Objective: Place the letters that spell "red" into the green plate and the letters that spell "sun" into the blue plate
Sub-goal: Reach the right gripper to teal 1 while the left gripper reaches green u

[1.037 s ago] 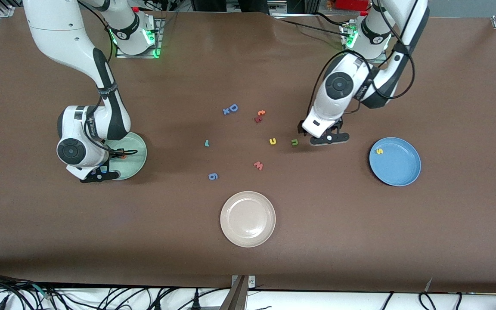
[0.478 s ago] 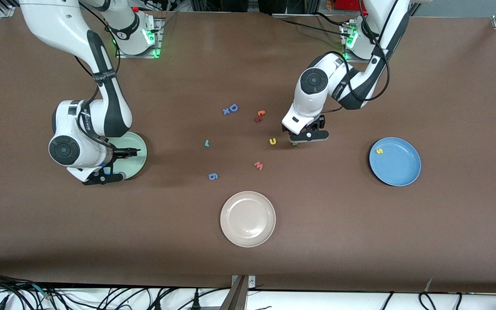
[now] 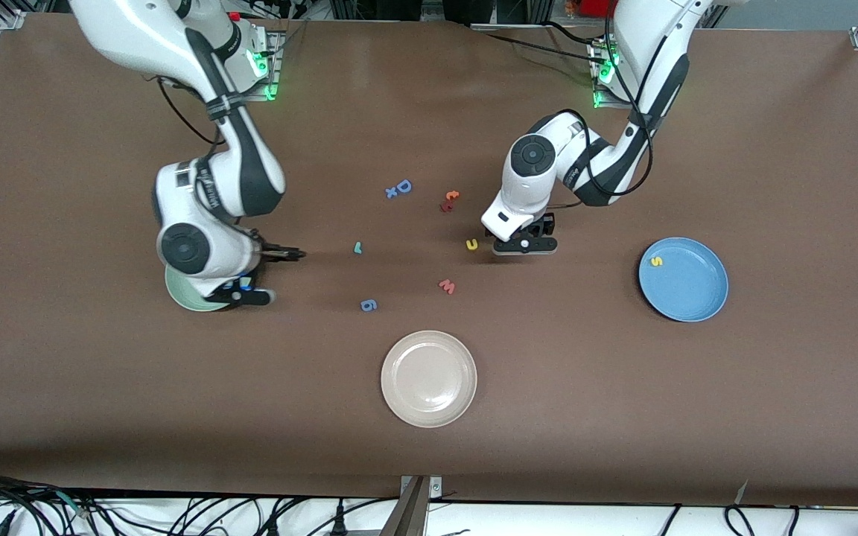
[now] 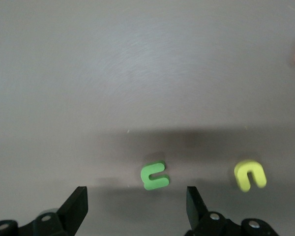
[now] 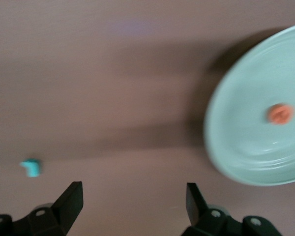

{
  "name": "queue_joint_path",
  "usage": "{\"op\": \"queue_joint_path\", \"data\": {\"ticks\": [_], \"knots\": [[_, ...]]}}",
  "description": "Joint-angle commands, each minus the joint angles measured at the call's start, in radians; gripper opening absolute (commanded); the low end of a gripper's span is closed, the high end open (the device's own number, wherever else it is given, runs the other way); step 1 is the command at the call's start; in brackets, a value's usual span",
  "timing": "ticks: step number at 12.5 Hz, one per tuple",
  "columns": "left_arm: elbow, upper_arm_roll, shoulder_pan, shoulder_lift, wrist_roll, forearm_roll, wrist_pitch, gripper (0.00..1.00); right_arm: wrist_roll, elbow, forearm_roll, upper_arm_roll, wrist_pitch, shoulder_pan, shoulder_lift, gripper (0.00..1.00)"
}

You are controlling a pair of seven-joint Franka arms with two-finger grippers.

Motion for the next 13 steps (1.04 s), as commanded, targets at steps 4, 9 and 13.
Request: {"op": "queue_joint_path", "data": {"ticks": [4, 9, 13], "knots": [[0.003, 0.002, 0.045, -0.061, 0.687, 0.029, -0.006, 0.93, 0.272, -0.107, -0.007, 0.040, 0.224, 0.130, -0.010, 0.75], [0.010, 0.004, 0.042, -0.052, 1.054, 0.074, 0.038, 0.99, 0.383, -0.228, -0.007, 0.042, 0.477, 0.196, 0.007, 0.61], [0.003, 0.001, 0.010, -0.008, 1.122, 0.071, 0.072, 0.98, 0.389, -0.240, -0.007, 0.042, 0.499, 0.210, 0.019, 0.57]]}}
